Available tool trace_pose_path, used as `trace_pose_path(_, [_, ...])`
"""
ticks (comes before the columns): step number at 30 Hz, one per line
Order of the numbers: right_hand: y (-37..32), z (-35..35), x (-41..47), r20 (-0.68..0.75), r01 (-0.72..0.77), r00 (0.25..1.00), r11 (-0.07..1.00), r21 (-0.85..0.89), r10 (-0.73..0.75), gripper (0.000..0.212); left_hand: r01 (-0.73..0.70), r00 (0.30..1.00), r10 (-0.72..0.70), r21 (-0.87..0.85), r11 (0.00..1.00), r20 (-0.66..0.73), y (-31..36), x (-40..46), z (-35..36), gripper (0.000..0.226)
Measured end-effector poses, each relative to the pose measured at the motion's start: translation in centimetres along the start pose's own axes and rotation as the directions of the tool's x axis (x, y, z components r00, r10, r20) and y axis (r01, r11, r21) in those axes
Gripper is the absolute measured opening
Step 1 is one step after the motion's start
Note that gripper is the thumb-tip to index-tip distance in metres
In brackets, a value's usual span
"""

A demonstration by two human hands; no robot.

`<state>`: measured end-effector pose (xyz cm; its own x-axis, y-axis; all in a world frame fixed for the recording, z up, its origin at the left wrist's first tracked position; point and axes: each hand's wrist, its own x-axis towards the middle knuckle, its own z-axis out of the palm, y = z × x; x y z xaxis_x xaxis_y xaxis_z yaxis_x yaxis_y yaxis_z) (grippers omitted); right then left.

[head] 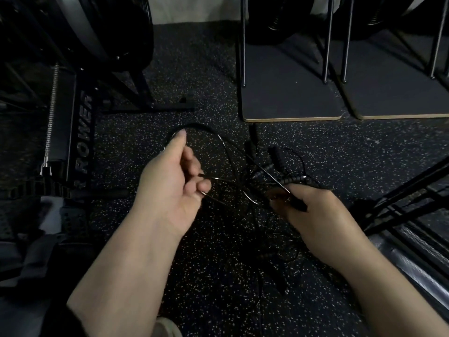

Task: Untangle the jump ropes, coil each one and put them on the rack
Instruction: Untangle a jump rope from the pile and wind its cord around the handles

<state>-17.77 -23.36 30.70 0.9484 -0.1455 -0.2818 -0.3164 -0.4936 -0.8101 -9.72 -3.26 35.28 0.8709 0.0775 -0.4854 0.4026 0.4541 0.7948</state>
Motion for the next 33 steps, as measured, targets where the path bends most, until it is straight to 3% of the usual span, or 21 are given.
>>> trace_pose_path(5, [-1.2,0.4,-0.5,0.120,0.100,0.987,0.991,0.092,-0.111,0.031,0.117,0.967,-0.071,-0.178,0.977,0.244,-0.7,-0.5,0.6,0.024])
trace_pose_path(10, [-1.8,0.8,-0.7,0.255,0.128,0.950,0.968,0.216,-0.182,0.022,0.245,0.913,-0.091,-0.357,0.901,0.397,-1.5,-1.2,1.0,0.023])
trace_pose_path(14, [-1.8,0.6,-0.9,0.329,0.084,0.927,0.952,0.293,-0.183,0.039,0.223,0.944,-0.064,-0.481,0.848,0.325,-1.6,-0.5,0.8,0.022])
trace_pose_path(18, [-1.7,1.0,-0.9,0.347,0.115,0.920,0.971,0.209,-0.184,0.030,0.185,0.972,-0.072,-0.546,0.817,0.222,-1.5,-0.1,0.7,0.019])
trace_pose_path(20, [-1.5,1.3,-0.8,0.311,0.125,0.934,0.975,0.182,-0.178,0.028,0.138,0.971,-0.037,-0.431,0.892,0.235,-1.7,-0.3,0.9,0.019])
trace_pose_path(22, [-1.4,1.3,-0.6,0.238,0.131,0.955,0.971,0.199,-0.178,0.028,0.082,0.961,-0.022,-0.208,0.975,0.275,-2.4,-0.8,1.3,0.021])
trace_pose_path(25, [-1.1,0.9,-0.2,0.121,0.132,0.980,0.970,0.205,-0.159,0.025,0.032,0.924,-0.049,0.051,0.998,0.379,-3.9,-1.9,2.2,0.022])
trace_pose_path(28, [-1.3,0.6,-0.3,0.095,0.130,0.984,0.970,0.205,-0.152,0.019,-0.064,0.909,0.015,0.103,0.993,0.417,-4.6,-2.7,2.7,0.022])
trace_pose_path(31, [-1.1,0.4,-0.5,0.103,0.132,0.980,0.939,0.317,-0.172,0.031,-0.173,0.927,0.110,0.151,0.973,0.358,-4.0,-2.4,2.6,0.021])
trace_pose_path(33, [-1.1,0.3,-0.5,0.069,0.136,0.984,0.947,0.290,-0.162,0.031,-0.219,0.932,0.162,0.149,0.964,0.323,-3.5,-2.1,2.4,0.022])
